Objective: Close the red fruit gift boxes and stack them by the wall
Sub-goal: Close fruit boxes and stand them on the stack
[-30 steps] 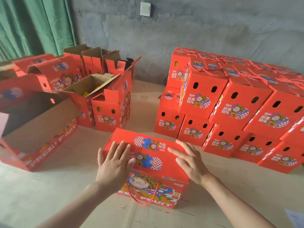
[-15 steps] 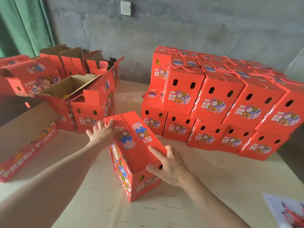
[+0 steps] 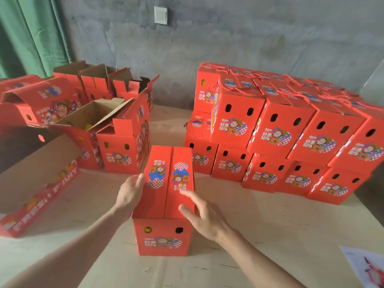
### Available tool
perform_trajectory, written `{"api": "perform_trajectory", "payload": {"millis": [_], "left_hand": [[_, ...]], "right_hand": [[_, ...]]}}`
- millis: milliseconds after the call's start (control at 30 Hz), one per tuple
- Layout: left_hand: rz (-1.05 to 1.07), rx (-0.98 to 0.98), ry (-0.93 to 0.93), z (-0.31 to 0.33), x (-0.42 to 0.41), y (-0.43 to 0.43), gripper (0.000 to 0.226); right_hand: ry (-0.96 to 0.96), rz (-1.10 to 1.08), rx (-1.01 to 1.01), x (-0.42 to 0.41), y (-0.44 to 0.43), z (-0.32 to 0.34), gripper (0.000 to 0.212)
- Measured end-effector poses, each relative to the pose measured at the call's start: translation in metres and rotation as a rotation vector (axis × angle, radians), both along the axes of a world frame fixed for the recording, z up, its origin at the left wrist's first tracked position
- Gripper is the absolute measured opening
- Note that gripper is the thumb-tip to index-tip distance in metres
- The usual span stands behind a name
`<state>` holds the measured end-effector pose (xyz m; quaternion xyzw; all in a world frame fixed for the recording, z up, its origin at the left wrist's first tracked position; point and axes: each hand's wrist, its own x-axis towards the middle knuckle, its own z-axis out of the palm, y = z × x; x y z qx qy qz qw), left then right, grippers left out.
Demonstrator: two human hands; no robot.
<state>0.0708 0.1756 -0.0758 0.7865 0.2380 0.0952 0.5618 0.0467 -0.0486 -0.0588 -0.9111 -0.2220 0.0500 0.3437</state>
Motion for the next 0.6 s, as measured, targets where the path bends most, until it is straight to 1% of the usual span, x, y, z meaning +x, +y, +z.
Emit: {"api": "perform_trajectory", "payload": {"millis": [33, 67, 100, 133, 167, 200, 233, 267, 300, 367, 433, 467, 500, 533, 600], "left_hand": [[0.122, -0.02, 0.032, -0.004, -0.004, 0.002, 0.046], [0.217, -0.117, 0.083, -0.007, -0.009, 0.002, 0.047], [0.275, -0.293, 0.14, -0.01, -0.015, 0.001, 0.046], [0.271, -0.511, 0.202, -0.015, -0.019, -0.002, 0.044], [0.214, -0.716, 0.266, -0.017, -0.022, -0.006, 0.046], [0.151, -0.864, 0.341, -0.015, -0.027, -0.009, 0.049], [0.078, -0.954, 0.383, -0.011, -0.029, -0.01, 0.053], [0.007, -0.992, 0.374, -0.012, -0.026, -0.008, 0.055], [-0.053, -1.009, 0.325, -0.009, -0.022, -0.006, 0.055], [-0.069, -0.965, 0.244, 0.0, -0.012, -0.002, 0.044], [0.05, -0.8, 0.169, 0.007, 0.0, 0.001, 0.027], [0.093, -0.688, 0.097, 0.009, 0.005, 0.001, 0.022], [0.099, -0.583, -0.005, 0.013, 0.011, 0.0, 0.019], [0.071, -0.454, -0.119, 0.02, 0.015, 0.0, 0.018], [-0.061, -0.159, -0.329, 0.04, 0.018, -0.001, 0.019]], "right_hand": [[0.09, -0.141, 0.15, 0.005, -0.001, -0.002, 0.039], [0.18, -0.333, 0.247, 0.01, 0.0, -0.006, 0.038], [0.287, -0.529, 0.266, 0.014, 0.002, -0.01, 0.043], [0.424, -0.659, 0.274, 0.015, 0.007, -0.014, 0.05], [0.578, -0.7, 0.322, 0.015, 0.015, -0.017, 0.055], [0.743, -0.677, 0.407, 0.016, 0.024, -0.019, 0.059], [0.872, -0.627, 0.516, 0.018, 0.03, -0.02, 0.06], [0.937, -0.586, 0.629, 0.023, 0.035, -0.017, 0.057], [0.956, -0.57, 0.747, 0.029, 0.038, -0.012, 0.049], [0.933, -0.638, 0.887, 0.042, 0.044, 0.002, 0.033], [0.796, -0.771, 1.001, 0.055, 0.049, 0.012, 0.013], [0.696, -0.815, 1.07, 0.06, 0.052, 0.019, 0.018], [0.614, -0.816, 1.117, 0.063, 0.055, 0.025, 0.025], [0.539, -0.785, 1.139, 0.064, 0.058, 0.035, 0.026], [0.387, -0.665, 1.045, 0.062, 0.068, 0.052, 0.023]]}}
